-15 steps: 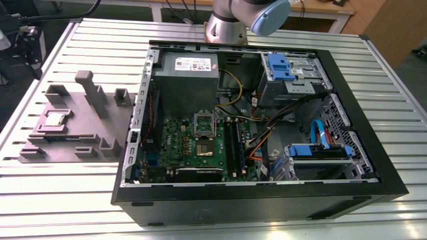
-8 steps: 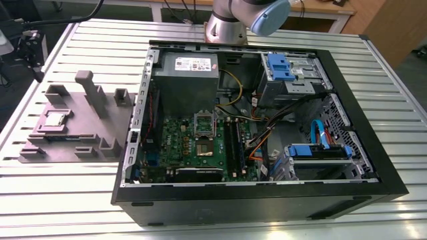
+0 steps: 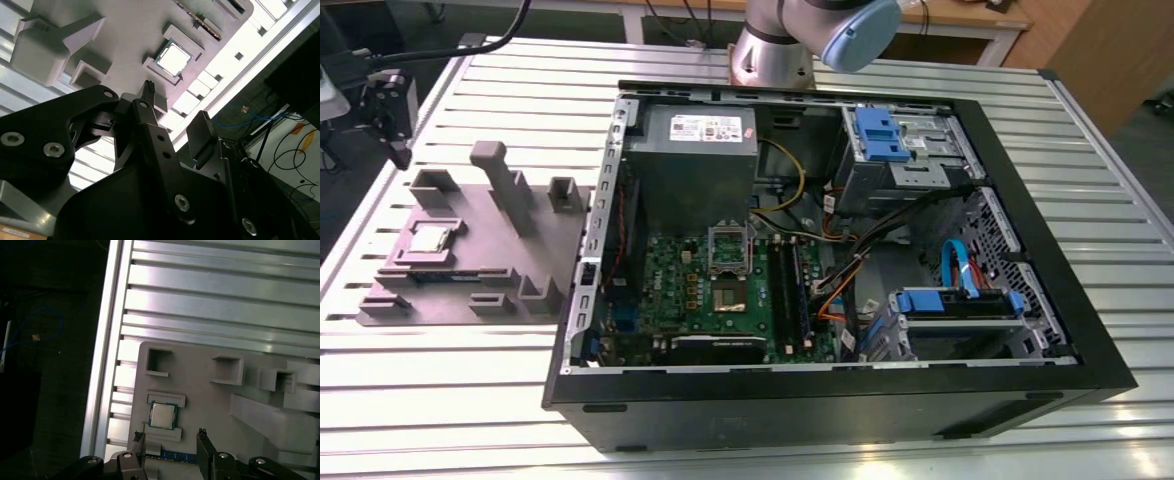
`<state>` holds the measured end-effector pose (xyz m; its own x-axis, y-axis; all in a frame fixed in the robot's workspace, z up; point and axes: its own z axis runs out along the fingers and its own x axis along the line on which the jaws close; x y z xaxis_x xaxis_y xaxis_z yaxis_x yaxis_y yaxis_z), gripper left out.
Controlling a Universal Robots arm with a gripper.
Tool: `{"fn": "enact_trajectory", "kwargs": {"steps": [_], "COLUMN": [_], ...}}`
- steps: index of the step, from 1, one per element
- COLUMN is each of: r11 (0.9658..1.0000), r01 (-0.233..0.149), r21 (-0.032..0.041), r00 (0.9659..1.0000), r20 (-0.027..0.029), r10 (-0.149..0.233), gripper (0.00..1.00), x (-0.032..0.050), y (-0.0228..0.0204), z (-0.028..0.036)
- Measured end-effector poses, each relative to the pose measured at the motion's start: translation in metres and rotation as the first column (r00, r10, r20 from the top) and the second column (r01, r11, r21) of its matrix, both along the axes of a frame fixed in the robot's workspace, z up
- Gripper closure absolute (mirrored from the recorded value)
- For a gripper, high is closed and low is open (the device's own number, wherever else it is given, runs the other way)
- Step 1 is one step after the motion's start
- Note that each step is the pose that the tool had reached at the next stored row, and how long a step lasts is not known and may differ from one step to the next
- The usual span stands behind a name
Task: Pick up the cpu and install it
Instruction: 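Pick up the cpu and move it towards the insertion slot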
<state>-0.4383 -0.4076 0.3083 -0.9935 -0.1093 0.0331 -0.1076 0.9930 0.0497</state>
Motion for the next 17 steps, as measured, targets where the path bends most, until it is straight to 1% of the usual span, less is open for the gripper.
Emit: {"fn": "enact_trajectory", "kwargs": {"steps": [8, 17], "r11": [1.0, 1.0], "r01": [0.001, 0.001], "r21": [0.0, 0.0], "r00": [1.0, 1.0], "r20": [-0.0001, 0.0], "r10": [-0.001, -0.001], "gripper": [0.47, 0.47], "x": [0.0, -0.0001], "y": [0.0, 0.0], "z": [-0.0042, -0.0055]}}
